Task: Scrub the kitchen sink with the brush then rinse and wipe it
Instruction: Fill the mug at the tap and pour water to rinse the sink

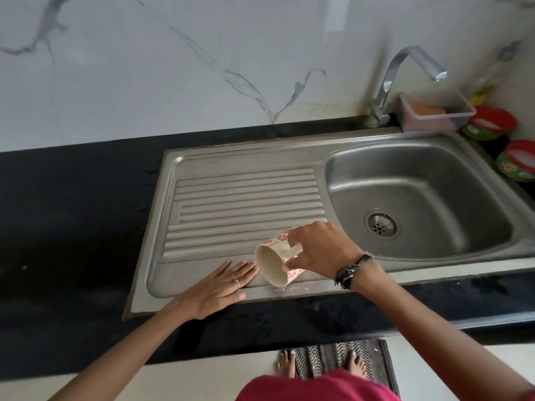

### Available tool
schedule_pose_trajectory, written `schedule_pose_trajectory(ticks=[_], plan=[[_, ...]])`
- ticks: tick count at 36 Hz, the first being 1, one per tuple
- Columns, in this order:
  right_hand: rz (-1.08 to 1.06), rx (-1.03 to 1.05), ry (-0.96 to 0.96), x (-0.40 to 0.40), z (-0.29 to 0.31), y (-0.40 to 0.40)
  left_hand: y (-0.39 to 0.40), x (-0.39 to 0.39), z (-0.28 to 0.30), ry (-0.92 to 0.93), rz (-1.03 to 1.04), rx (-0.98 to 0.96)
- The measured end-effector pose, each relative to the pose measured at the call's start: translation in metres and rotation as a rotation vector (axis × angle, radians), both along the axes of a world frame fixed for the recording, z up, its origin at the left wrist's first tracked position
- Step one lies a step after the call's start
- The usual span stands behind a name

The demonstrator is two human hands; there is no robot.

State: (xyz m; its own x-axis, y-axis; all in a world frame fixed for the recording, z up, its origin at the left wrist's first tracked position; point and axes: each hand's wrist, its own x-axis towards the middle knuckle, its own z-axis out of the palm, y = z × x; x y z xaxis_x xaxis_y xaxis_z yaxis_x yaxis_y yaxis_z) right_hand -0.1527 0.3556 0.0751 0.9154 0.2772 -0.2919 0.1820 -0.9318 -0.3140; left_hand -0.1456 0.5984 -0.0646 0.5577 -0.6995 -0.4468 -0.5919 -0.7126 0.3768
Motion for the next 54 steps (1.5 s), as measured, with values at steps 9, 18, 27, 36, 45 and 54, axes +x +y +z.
schedule_pose_trajectory(ticks=[9, 18, 27, 36, 45, 54], plan=[[0.053, -0.121, -0.046, -0.008, 0.006, -0.01, -0.044, 0.016, -0.005, -0.039, -0.164, 0.002], [-0.049, -0.133, -0.018, -0.017, 0.006, -0.036, -0.092, 0.017, -0.007, -0.045, -0.228, -0.064], [-0.155, -0.119, -0.013, -0.027, 0.007, -0.08, -0.143, 0.014, 0.003, -0.022, -0.246, -0.153], [-0.342, -0.115, 0.004, -0.034, 0.005, -0.143, -0.211, 0.013, -0.006, -0.035, -0.239, -0.13], [-0.614, 0.068, 0.008, -0.039, 0.009, -0.211, -0.283, 0.025, 0.002, -0.035, -0.167, -0.079], [-0.666, 0.199, -0.013, -0.035, 0.001, -0.248, -0.24, 0.01, 0.014, -0.079, -0.113, -0.131]])
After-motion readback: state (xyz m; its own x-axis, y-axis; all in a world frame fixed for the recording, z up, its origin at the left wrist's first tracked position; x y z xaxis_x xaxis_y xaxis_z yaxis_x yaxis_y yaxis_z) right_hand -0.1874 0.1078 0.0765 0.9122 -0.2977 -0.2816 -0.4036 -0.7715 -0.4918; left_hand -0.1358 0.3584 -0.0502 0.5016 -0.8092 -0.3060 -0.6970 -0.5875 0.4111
